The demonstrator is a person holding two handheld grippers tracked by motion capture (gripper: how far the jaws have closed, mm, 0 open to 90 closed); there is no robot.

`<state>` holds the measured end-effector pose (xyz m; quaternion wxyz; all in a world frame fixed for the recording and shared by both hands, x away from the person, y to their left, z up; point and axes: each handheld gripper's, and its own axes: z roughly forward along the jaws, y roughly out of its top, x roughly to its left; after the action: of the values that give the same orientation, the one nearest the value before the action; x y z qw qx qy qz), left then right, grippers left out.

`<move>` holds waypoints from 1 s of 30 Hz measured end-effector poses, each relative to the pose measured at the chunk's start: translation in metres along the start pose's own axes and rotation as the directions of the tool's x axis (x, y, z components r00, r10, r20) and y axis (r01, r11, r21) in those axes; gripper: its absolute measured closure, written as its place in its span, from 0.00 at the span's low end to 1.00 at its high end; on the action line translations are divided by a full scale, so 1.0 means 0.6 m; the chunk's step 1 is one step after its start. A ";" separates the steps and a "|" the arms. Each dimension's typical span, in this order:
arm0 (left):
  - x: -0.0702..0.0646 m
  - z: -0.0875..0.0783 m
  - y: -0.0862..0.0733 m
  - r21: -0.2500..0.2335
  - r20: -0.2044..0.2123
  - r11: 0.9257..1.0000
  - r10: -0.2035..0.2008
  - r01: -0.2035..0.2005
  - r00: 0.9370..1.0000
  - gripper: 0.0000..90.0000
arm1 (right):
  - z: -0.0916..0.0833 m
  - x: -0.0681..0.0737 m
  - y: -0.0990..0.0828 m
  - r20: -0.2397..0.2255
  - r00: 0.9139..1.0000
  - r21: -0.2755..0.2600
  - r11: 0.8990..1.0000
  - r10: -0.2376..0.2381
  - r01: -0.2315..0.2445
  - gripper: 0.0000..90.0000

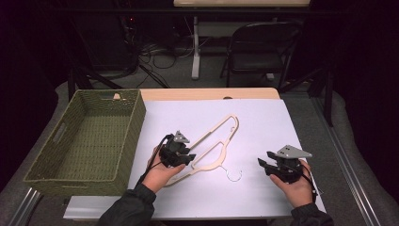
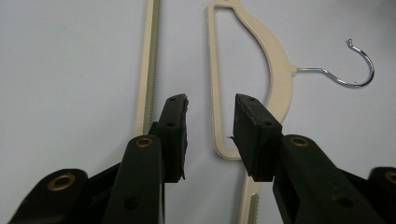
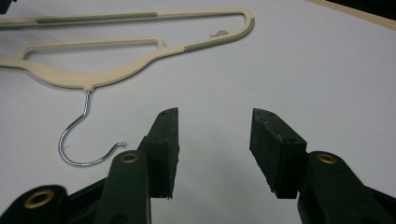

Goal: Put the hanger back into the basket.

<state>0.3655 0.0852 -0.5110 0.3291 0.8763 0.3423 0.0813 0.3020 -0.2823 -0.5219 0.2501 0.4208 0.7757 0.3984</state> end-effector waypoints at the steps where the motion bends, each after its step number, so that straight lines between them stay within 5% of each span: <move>1: 0.001 0.005 0.001 0.003 0.004 1.000 -0.010 0.010 1.000 0.72 | 0.000 0.000 0.000 -0.001 1.000 0.000 1.000 0.003 -0.003 0.58; 9: 0.006 0.024 0.009 0.080 0.015 0.997 -0.021 0.020 1.000 0.73 | 0.001 0.001 0.001 -0.011 1.000 0.002 1.000 0.009 -0.009 0.58; 23: 0.008 0.048 0.038 0.210 0.009 0.977 -0.043 0.040 0.999 0.76 | 0.005 0.001 -0.002 -0.014 1.000 0.014 1.000 0.013 -0.013 0.58; 30: 0.004 0.060 0.040 0.224 0.004 0.974 -0.035 0.034 0.999 0.81 | 0.005 -0.002 -0.003 -0.015 1.000 0.015 1.000 0.015 -0.015 0.58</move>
<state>0.3937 0.0547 -0.5239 0.2309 0.9021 0.3631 0.0330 0.3038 -0.2825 -0.5251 0.2381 0.4254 0.7773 0.3977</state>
